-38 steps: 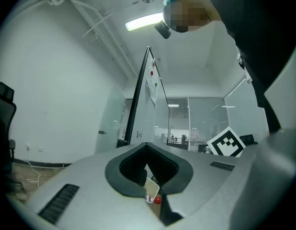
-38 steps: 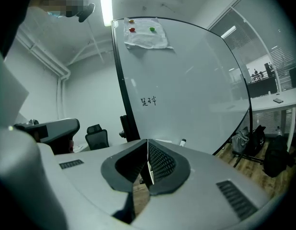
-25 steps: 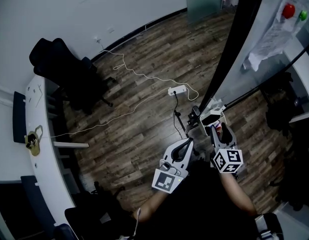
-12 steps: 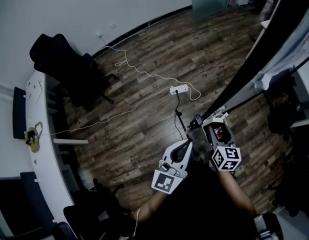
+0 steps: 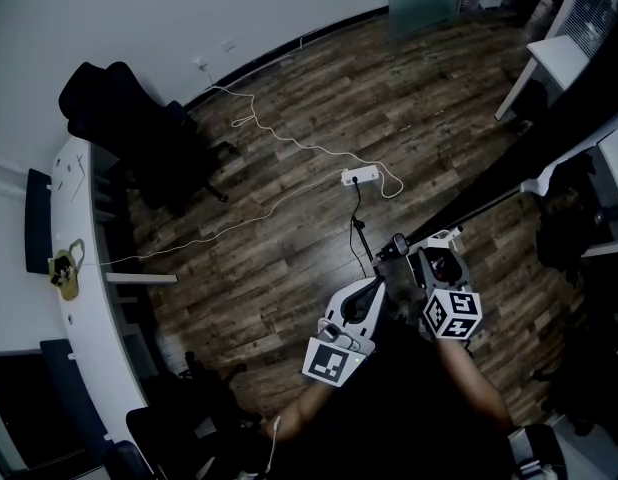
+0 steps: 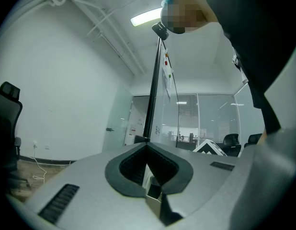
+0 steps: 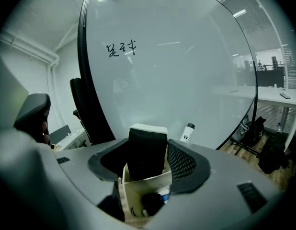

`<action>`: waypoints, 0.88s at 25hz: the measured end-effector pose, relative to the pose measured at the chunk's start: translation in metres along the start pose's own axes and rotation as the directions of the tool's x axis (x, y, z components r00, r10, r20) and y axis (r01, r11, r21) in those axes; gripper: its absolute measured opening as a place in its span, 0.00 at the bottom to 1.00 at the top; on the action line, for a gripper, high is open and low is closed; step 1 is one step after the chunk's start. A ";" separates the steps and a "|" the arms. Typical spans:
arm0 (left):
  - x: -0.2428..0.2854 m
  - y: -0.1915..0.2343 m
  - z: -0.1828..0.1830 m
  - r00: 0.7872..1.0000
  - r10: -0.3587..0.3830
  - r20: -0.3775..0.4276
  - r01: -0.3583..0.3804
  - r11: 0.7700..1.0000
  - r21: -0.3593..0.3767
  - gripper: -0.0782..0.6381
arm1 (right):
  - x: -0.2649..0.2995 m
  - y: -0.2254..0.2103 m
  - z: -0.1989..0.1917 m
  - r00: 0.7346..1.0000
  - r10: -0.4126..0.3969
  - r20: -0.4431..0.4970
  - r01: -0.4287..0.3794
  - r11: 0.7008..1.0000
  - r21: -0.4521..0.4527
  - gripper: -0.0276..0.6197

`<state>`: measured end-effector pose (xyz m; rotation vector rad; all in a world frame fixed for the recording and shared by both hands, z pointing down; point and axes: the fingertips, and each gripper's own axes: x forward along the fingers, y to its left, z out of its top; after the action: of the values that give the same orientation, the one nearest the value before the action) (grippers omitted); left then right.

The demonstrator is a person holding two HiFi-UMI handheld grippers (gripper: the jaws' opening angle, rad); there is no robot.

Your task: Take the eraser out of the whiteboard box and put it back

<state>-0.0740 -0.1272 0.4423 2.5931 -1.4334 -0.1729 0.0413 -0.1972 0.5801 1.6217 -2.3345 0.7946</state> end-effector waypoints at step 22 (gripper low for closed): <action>-0.044 0.002 0.015 0.997 -0.029 0.066 0.030 0.999 -0.015 0.12 | -0.045 0.027 0.037 0.988 -0.034 0.150 0.045 0.997 -0.069 0.42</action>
<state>-0.1018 -0.0922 0.4290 2.6199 -1.4089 -0.2750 0.0396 -0.1732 0.5208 1.7460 -2.3909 0.5935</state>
